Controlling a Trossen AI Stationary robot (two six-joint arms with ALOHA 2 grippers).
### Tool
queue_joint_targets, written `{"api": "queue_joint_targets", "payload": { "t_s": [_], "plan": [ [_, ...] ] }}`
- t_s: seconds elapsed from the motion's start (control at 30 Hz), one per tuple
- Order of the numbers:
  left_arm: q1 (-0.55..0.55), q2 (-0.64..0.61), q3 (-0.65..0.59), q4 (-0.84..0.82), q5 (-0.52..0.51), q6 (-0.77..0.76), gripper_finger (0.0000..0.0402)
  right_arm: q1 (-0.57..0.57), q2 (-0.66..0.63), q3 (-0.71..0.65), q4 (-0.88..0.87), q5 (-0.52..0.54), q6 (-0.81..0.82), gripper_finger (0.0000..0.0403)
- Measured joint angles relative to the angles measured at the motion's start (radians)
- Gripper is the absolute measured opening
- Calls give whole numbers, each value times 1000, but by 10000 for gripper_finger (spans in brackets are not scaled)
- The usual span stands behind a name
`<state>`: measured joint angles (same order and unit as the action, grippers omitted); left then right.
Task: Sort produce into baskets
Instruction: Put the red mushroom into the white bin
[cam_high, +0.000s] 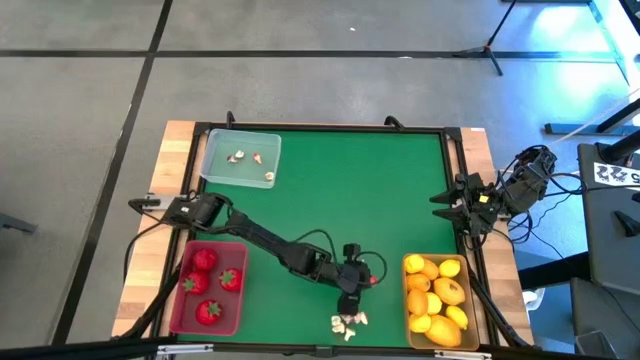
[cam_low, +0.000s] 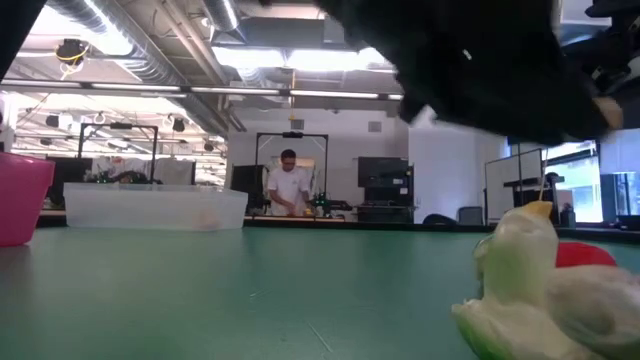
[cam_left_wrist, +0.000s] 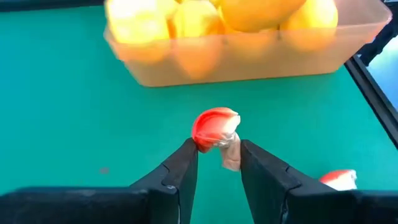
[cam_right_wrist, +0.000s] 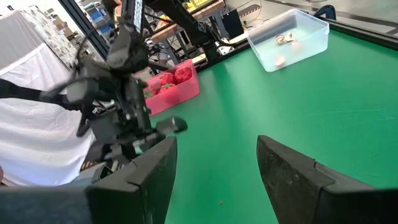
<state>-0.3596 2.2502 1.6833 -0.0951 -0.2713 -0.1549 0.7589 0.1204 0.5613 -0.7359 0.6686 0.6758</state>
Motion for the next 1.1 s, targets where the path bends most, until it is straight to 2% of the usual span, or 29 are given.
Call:
{"api": "queue_joint_targets", "payload": {
  "t_s": [0.33,0.47,0.67,0.9,1.1],
  "plan": [
    [46,-178,-1,-291,-8,8,111,0,0,0,1,0,0,221],
    [85,-294,-64,-386,-51,7,111,0,0,0,0,-7,0,221],
    [147,-548,-258,-431,-150,-13,111,0,0,0,0,-7,0,221],
    [238,-884,-572,-444,-320,-124,111,0,0,0,0,-7,0,221],
    [396,-1083,-810,-441,-391,-233,111,0,0,0,1,-7,5,221]
  ]
}}
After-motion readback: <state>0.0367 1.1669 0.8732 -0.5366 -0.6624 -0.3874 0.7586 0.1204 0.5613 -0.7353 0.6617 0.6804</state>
